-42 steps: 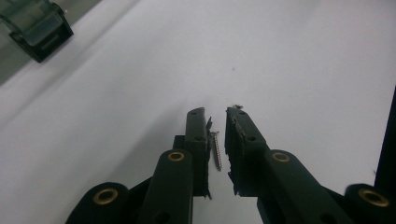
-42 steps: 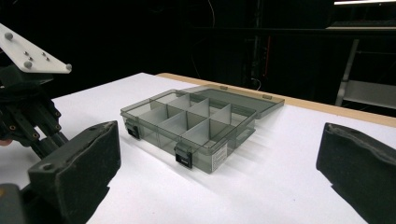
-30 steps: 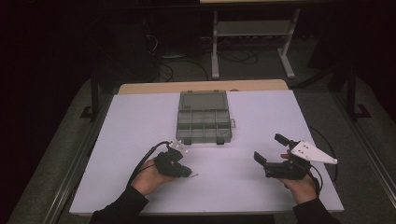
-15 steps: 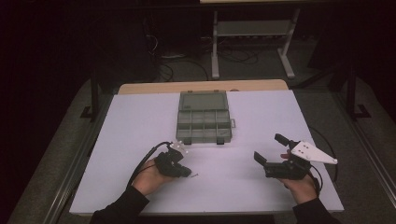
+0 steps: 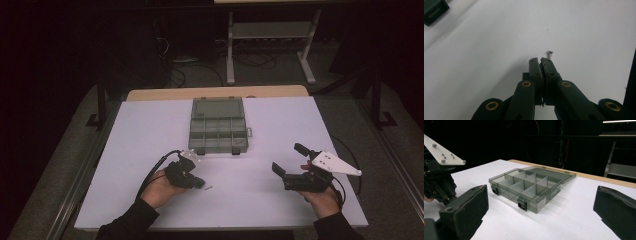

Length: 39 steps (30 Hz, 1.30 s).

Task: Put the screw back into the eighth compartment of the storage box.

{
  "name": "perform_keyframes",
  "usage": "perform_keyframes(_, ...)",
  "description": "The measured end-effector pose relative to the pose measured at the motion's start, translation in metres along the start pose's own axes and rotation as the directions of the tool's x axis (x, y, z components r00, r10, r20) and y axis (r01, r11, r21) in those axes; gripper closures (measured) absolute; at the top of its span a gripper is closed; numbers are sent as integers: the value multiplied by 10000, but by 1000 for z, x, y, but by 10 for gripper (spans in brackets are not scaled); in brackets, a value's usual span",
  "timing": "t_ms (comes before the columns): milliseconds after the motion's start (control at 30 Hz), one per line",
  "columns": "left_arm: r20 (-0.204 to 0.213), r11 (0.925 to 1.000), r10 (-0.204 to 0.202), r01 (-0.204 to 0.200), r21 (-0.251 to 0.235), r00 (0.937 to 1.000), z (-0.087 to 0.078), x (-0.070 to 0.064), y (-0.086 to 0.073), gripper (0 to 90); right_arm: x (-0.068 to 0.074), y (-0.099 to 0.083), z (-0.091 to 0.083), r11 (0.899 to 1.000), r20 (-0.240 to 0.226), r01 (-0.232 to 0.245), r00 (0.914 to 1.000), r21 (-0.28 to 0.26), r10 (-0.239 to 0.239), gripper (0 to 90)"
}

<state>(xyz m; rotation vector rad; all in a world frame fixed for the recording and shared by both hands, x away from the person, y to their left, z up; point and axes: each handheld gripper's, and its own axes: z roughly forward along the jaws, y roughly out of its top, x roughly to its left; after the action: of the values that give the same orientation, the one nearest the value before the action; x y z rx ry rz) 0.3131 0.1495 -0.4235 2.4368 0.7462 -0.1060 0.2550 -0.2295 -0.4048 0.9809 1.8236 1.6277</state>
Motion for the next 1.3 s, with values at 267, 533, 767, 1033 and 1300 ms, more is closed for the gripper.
perform_keyframes(267,55,9989,-101,103,-459,9999,-12,1,8,881,0,0,0,10000,12,-2,10000,28,2,0)
perform_keyframes(533,39,9972,-102,104,-737,9999,-19,3,18,881,0,0,0,10000,23,-17,10000,11,17,0)
perform_keyframes(767,54,9945,62,-56,-1044,10000,-28,6,36,881,0,0,1,10000,17,-21,10000,20,21,0)
perform_keyframes(1033,61,9915,170,-161,-1288,9998,-36,10,57,881,0,0,0,10000,26,-20,10000,6,20,0)
perform_keyframes(1300,184,9884,247,-216,-1500,9995,-38,15,75,881,0,0,1,10000,27,-14,10000,7,14,0)
